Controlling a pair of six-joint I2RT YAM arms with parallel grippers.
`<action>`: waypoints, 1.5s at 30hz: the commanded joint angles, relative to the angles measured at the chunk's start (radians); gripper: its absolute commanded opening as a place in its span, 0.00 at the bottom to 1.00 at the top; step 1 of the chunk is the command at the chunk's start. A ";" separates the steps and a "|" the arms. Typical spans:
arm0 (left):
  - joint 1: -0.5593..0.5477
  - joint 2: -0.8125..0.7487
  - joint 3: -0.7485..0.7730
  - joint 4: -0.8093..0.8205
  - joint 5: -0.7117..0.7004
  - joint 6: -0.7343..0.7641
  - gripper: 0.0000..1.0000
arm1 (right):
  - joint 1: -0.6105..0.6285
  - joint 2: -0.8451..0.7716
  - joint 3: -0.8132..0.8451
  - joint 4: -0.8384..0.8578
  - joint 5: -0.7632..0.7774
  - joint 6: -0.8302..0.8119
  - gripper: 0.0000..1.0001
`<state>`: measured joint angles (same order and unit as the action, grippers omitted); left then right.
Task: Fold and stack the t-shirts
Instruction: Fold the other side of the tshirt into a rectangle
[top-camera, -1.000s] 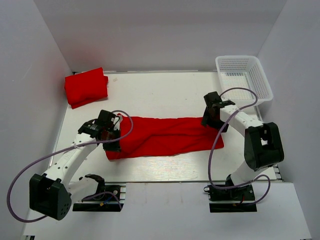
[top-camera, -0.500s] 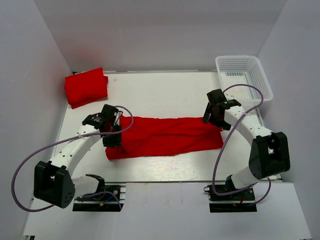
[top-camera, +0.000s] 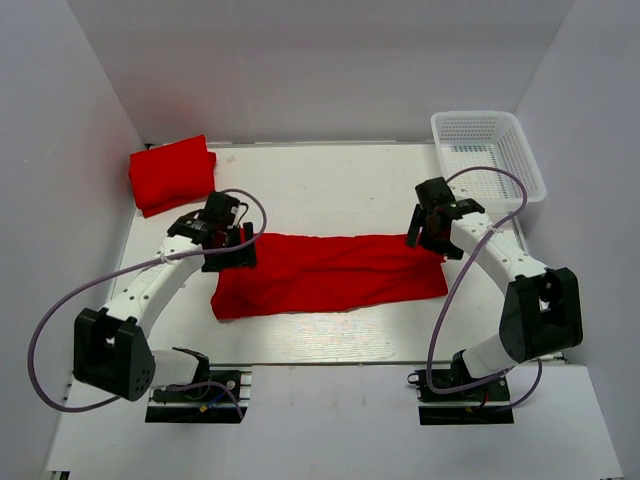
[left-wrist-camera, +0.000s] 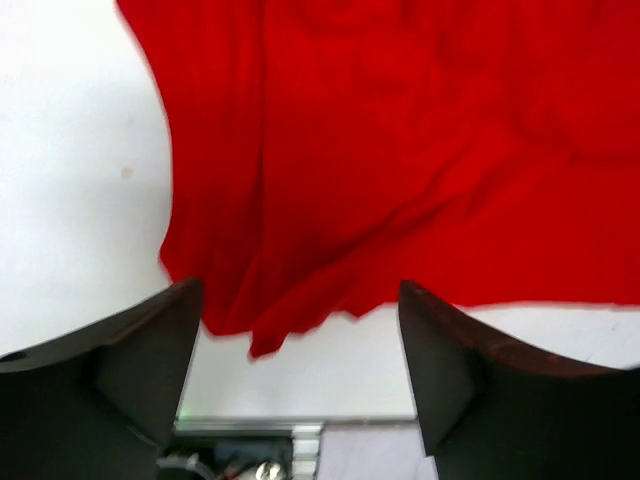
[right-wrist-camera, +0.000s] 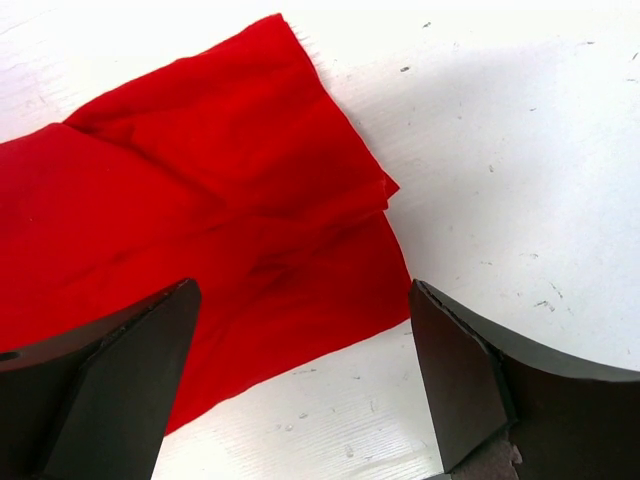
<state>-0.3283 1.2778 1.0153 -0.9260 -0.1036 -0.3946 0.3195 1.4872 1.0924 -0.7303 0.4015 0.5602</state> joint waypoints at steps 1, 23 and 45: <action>0.005 0.054 0.028 0.174 -0.025 0.032 0.84 | 0.003 -0.030 0.023 0.028 -0.010 -0.028 0.90; 0.101 0.336 0.017 0.546 -0.007 0.122 0.92 | 0.004 0.050 0.098 -0.023 0.030 -0.037 0.90; 0.129 0.345 -0.064 0.598 0.090 0.131 0.05 | 0.001 0.058 0.127 -0.067 0.048 -0.022 0.90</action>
<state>-0.2092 1.6329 0.9543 -0.3470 -0.0395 -0.2707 0.3210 1.5467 1.1797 -0.7692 0.4206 0.5354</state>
